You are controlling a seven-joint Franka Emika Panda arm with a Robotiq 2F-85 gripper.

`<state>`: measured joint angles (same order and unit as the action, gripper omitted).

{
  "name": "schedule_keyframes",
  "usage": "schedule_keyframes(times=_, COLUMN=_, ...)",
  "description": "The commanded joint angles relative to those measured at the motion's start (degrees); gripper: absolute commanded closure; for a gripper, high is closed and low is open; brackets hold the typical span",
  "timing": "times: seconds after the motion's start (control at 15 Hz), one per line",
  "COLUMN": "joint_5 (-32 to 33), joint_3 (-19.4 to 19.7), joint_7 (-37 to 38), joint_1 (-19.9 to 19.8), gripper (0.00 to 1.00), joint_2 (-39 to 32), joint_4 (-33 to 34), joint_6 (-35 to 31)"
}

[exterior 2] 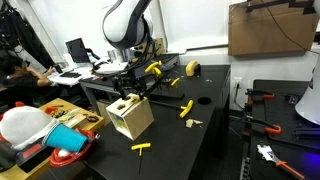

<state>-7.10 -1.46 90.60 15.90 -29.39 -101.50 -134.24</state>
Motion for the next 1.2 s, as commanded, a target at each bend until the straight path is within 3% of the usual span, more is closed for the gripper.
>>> schedule_keyframes(times=0.0, joint_5=0.67, joint_3=0.39, joint_7=2.59, joint_1=0.11, gripper=0.00, joint_2=-0.40, joint_4=1.17, joint_6=1.00)
schedule_keyframes(times=0.53, joint_5=0.37, joint_3=0.43, joint_7=3.61, joint_1=-0.21, gripper=0.00, joint_2=-2.28, joint_4=2.80, joint_6=1.63)
schedule_keyframes(times=0.6, joint_5=0.36, joint_3=0.45, joint_7=3.70, joint_1=-0.19, gripper=0.25, joint_2=-2.44, joint_4=3.09, joint_6=1.61)
schedule_keyframes(times=0.73, joint_5=0.59, joint_3=0.64, joint_7=4.02, joint_1=-0.05, gripper=0.32, joint_2=-2.63, joint_4=3.38, joint_6=1.57)
schedule_keyframes(times=1.13, joint_5=0.98, joint_3=1.11, joint_7=5.15, joint_1=-0.04, gripper=0.80, joint_2=-2.31, joint_4=3.40, joint_6=1.82)
